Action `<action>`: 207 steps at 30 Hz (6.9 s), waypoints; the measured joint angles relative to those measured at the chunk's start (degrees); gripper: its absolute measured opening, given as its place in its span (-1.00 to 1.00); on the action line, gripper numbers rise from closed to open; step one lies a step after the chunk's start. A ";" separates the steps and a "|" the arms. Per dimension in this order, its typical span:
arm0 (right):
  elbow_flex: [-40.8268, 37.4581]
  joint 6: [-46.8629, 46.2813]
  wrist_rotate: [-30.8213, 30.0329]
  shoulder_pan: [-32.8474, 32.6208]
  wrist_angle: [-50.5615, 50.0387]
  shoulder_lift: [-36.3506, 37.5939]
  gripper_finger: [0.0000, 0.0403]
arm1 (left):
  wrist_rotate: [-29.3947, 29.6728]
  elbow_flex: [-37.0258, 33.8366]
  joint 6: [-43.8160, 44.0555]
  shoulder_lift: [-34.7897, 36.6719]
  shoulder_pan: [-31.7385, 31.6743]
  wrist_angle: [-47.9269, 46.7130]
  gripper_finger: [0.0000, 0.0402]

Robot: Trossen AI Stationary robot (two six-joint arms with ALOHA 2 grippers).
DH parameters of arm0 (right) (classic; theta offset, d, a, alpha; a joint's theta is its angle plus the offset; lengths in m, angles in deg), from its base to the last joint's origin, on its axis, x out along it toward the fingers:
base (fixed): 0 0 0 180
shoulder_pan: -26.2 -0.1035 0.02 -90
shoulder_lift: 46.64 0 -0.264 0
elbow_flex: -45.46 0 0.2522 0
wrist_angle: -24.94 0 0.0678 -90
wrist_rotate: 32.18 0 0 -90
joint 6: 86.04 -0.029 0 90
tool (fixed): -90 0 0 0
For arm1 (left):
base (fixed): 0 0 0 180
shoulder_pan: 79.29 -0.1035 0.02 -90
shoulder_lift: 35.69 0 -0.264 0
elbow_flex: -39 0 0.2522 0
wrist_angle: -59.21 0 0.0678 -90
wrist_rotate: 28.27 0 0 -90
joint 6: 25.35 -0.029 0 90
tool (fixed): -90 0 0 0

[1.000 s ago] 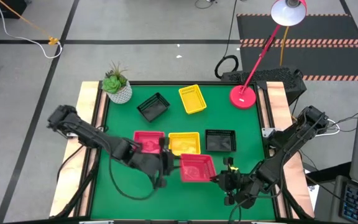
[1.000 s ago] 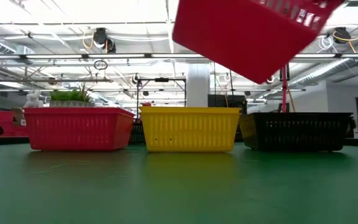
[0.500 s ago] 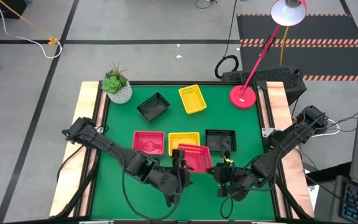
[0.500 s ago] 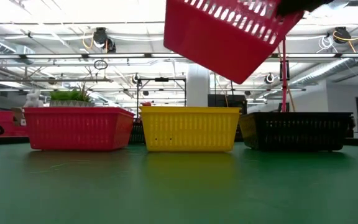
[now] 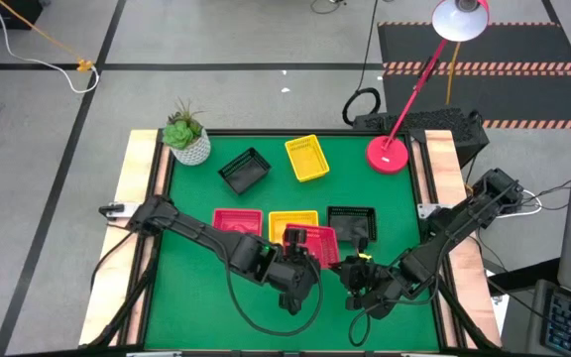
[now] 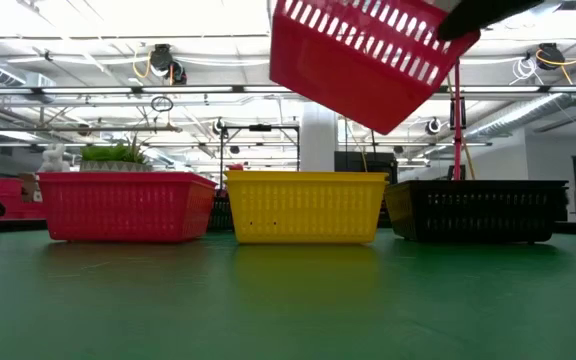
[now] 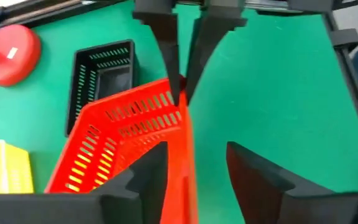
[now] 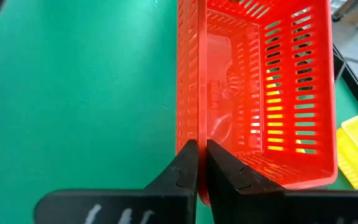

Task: Stack baskets by color
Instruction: Stack the red bin on top of the red bin, then stack the black bin on top of the black bin

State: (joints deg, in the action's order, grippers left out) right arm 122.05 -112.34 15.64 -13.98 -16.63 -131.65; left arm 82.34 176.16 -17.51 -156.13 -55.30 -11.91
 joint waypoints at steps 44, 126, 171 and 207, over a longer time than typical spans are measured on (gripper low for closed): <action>-0.07 2.75 -6.96 -2.11 6.92 0.00 -0.44 | -8.83 -1.38 -5.07 -0.35 -3.77 -5.93 -0.96; -4.13 9.03 -7.23 -6.60 13.94 0.20 -0.14 | 18.15 -94.24 -5.89 65.81 12.78 44.59 -0.91; -4.13 9.02 -7.18 -6.62 14.29 0.20 -0.14 | 14.81 -105.96 -3.47 65.70 9.15 57.48 -0.57; -4.14 9.00 -7.16 -6.64 14.29 0.20 -0.14 | 5.89 -88.15 -2.10 65.77 -11.68 33.21 -0.32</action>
State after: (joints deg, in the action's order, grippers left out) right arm 117.91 -103.34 8.48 -20.63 -2.34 -131.45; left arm 88.23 88.00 -19.62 -90.36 -66.98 21.30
